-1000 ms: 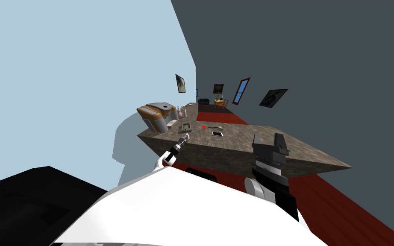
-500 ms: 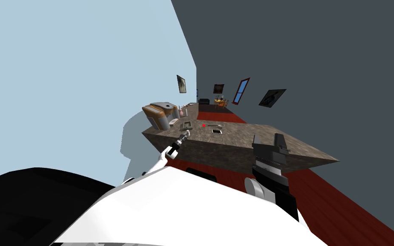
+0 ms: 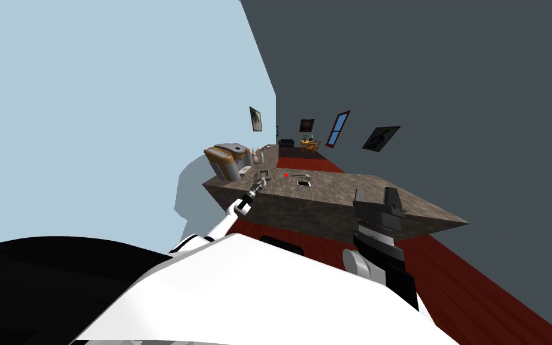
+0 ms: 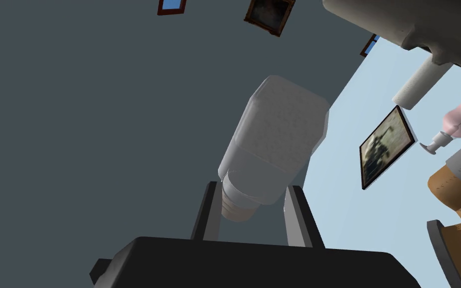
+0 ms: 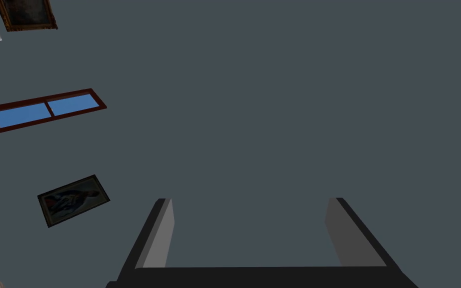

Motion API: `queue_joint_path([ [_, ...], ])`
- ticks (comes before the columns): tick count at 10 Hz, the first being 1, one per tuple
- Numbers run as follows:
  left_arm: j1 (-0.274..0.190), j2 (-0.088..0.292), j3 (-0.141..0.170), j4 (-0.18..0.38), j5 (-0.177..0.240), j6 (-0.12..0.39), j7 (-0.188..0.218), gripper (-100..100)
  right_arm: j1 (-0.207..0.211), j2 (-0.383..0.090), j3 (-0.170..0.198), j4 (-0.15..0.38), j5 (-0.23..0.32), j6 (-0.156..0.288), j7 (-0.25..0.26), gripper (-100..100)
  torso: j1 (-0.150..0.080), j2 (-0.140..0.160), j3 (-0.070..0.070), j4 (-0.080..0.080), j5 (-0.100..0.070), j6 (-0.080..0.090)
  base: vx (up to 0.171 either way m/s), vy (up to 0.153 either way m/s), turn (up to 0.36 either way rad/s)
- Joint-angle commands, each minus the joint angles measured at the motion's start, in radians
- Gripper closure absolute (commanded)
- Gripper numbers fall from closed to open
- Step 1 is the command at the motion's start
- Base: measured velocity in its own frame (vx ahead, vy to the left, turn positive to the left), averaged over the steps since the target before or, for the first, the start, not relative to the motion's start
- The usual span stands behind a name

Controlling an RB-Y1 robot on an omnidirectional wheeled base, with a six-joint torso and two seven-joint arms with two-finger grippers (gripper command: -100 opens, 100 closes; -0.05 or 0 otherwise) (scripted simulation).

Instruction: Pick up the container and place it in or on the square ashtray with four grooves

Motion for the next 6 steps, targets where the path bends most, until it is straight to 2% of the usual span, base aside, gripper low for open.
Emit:
queue_joint_path([
  [1, -0.036, 0.011, 0.003, 0.035, 0.020, 0.006, -0.012, 100, 0.000, 0.000, 0.000, 0.000, 0.000, 0.000, 0.000, 0, 0.000, 0.000, 0.000, 0.000, 0.000, 0.000, -0.001, -0.010, 0.016],
  [3, -0.084, 0.022, 0.009, 0.089, 0.041, 0.014, -0.025, 100, 0.000, 0.000, 0.000, 0.000, 0.000, 0.000, 0.000, 0, 0.000, -0.003, -0.002, -0.001, 0.000, 0.000, 0.030, -0.013, 0.014],
  [6, -0.151, 0.037, 0.020, 0.176, 0.064, 0.030, -0.045, 100, 0.000, 0.000, 0.000, 0.000, 0.000, 0.000, 0.000, 0, 0.000, -0.008, -0.005, -0.002, 0.000, 0.000, 0.079, -0.016, 0.019],
])
